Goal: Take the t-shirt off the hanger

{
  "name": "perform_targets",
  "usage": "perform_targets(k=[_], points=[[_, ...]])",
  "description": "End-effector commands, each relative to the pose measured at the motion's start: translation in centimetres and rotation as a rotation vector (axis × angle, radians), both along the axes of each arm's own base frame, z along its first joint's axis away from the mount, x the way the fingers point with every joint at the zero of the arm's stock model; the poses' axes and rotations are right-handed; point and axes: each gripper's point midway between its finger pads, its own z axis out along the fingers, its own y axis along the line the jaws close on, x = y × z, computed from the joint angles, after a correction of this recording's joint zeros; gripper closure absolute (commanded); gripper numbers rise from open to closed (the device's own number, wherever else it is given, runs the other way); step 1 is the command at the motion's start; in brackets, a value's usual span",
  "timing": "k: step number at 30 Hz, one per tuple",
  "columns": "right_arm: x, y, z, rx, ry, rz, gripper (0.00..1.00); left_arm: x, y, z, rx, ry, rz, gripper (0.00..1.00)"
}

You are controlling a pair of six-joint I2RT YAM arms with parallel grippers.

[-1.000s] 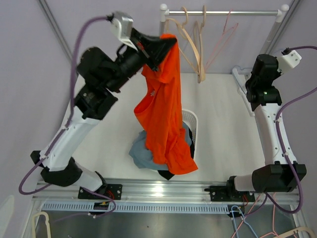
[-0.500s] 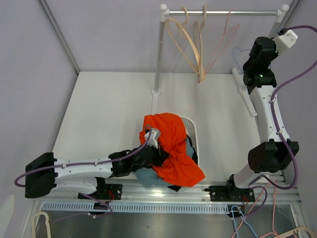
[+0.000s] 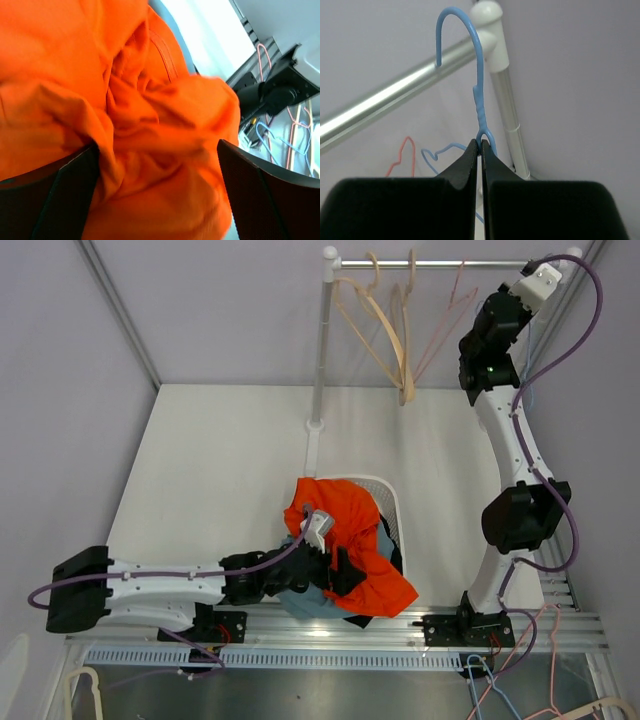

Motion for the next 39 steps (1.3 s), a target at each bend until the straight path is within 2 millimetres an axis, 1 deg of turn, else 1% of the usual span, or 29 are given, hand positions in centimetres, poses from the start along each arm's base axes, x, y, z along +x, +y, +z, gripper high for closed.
perform_targets(k=[1,2,4,6,8,11,15,16,17,18,19,20,21,23,24,25,26,27,29,31,32,33,34,35,37,38,39], points=[[-0.8,-0.8,3.8,-0.024,-0.118,-0.112,1.00,-0.1,1.6,1.5,0.048,-0.100,-0.038,0.01],[-0.9,-0.9,4.8,-0.028,-0.129,-0.124,1.00,-0.2,1.7,2.1,0.034,-0.108,-0.042,0.00],[-0.4,-1.1,4.6,-0.025,-0.119,-0.145,1.00,-0.5,2.1,2.6,0.024,-0.118,-0.058,0.00],[0.7,-0.8,4.7,-0.032,-0.123,-0.135,1.00,-0.6,2.1,2.7,0.021,-0.119,-0.068,0.00],[1.7,-0.4,4.5,-0.039,-0.120,-0.111,1.00,-0.8,2.1,2.2,0.035,-0.107,-0.074,0.01],[2.5,-0.2,4.0,-0.044,-0.110,-0.100,1.00,-0.9,1.8,1.7,0.041,-0.090,-0.077,0.00],[3.7,0.0,2.8,-0.042,-0.083,-0.079,1.00,-0.9,1.3,1.7,0.033,-0.075,-0.075,0.01],[3.9,-0.1,2.1,-0.040,-0.054,-0.078,1.00,-1.0,1.2,1.7,0.032,-0.074,-0.076,0.00],[4.0,-0.2,1.7,-0.036,-0.042,-0.077,1.00,-1.0,1.1,1.4,0.041,-0.072,-0.076,0.01],[3.9,-0.3,1.6,-0.033,-0.037,-0.072,1.00,-1.0,0.8,1.8,0.030,-0.071,-0.078,0.01],[4.0,-0.4,0.7,-0.024,-0.013,-0.070,1.00,-1.1,0.7,1.7,0.035,-0.071,-0.081,0.01],[4.0,-0.5,0.3,-0.020,-0.002,-0.071,1.00,-1.1,0.6,1.8,0.036,-0.073,-0.084,0.00],[3.9,-0.5,-0.2,-0.015,0.013,-0.072,0.95,-1.3,0.4,1.9,0.038,-0.076,-0.086,0.01],[3.1,-0.7,-0.7,0.002,0.019,-0.081,0.85,-1.6,0.3,1.9,0.044,-0.081,-0.092,0.01],[2.9,-0.7,-0.6,0.006,0.012,-0.077,0.73,-1.8,0.2,2.3,0.038,-0.085,-0.095,0.01],[2.1,-0.7,-0.1,0.008,0.003,-0.072,0.68,-1.8,0.3,2.2,0.046,-0.090,-0.090,0.01],[1.8,-0.8,0.3,0.009,-0.006,-0.071,0.58,-1.9,0.3,2.3,0.047,-0.094,-0.091,0.01],[1.5,-0.7,0.8,0.008,-0.007,-0.066,0.56,-2.3,0.2,2.5,0.045,-0.098,-0.099,0.00],[0.5,-0.8,2.5,0.011,-0.034,-0.062,0.56,-2.5,0.3,2.7,0.046,-0.105,-0.095,0.01],[-0.1,-0.7,3.4,0.010,-0.036,-0.059,0.55,-2.7,0.4,2.6,0.048,-0.106,-0.097,0.01],[-0.8,-0.6,4.5,0.016,-0.062,-0.054,0.55,-2.8,0.3,2.8,0.044,-0.110,-0.098,0.01],[-1.1,-0.4,4.3,0.010,-0.032,-0.047,0.51,-2.9,0.4,2.9,0.042,-0.112,-0.096,0.00],[-1.4,-0.3,4.6,0.010,-0.032,-0.044,0.44,-3.0,0.4,3.0,0.039,-0.115,-0.096,0.00],[-2.2,-0.3,5.2,0.012,-0.036,-0.045,0.43,-3.0,0.4,3.3,0.037,-0.119,-0.094,0.00],[-3.1,0.0,5.0,0.045,-0.026,-0.036,0.42,-3.2,0.4,3.3,0.036,-0.123,-0.093,0.01],[-4.5,-0.1,6.0,0.059,-0.046,-0.033,0.41,-3.4,0.4,3.5,0.034,-0.126,-0.095,0.00],[-4.5,0.2,4.6,0.075,-0.018,-0.012,0.31,-3.5,0.5,3.6,0.033,-0.128,-0.095,0.00]])
